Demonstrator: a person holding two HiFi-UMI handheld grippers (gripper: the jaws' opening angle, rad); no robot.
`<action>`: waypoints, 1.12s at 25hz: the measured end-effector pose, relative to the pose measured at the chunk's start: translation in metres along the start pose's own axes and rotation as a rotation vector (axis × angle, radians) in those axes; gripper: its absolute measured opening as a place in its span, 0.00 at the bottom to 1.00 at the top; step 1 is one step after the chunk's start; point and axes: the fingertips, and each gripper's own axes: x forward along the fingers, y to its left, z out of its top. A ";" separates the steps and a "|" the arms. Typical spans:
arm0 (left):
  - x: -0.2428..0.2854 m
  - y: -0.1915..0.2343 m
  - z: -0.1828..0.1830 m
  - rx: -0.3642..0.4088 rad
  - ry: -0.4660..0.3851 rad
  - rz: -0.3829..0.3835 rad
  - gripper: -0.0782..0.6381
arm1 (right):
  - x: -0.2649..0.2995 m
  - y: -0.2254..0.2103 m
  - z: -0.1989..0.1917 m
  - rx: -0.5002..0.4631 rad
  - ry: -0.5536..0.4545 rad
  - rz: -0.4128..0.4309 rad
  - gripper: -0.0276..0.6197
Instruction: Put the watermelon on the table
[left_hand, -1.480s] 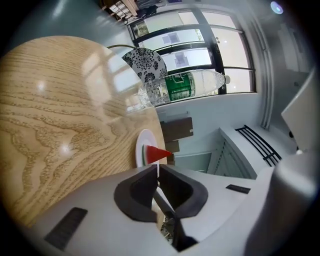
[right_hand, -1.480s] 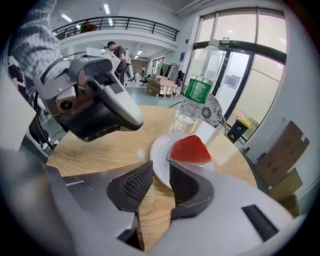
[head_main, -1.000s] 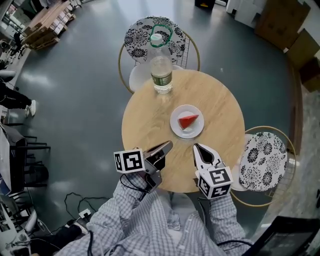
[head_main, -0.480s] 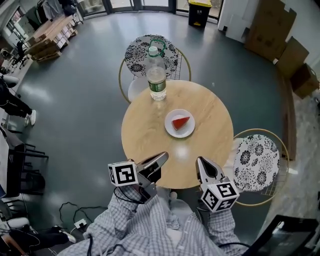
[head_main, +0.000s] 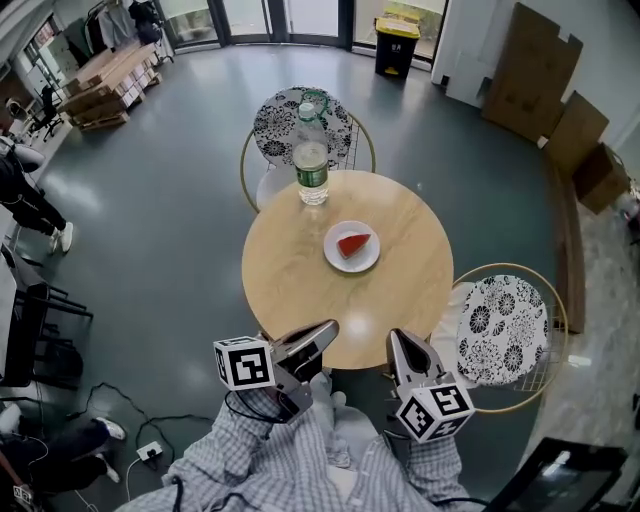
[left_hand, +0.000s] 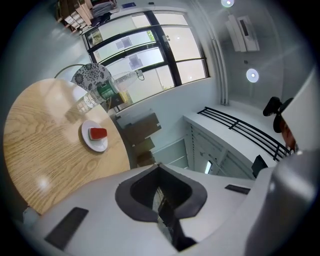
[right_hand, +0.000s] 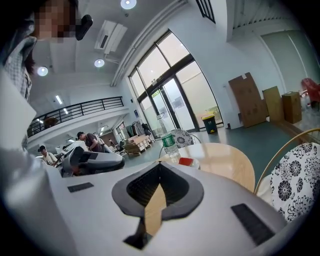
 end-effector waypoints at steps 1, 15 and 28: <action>-0.002 -0.003 -0.002 0.006 0.001 -0.002 0.12 | -0.003 0.001 0.000 0.002 -0.004 0.001 0.05; -0.014 -0.036 0.018 0.115 0.023 -0.064 0.12 | 0.000 0.026 0.029 0.004 -0.094 0.031 0.05; -0.006 -0.071 0.042 0.430 0.030 -0.065 0.12 | 0.000 0.052 0.071 -0.027 -0.206 0.076 0.05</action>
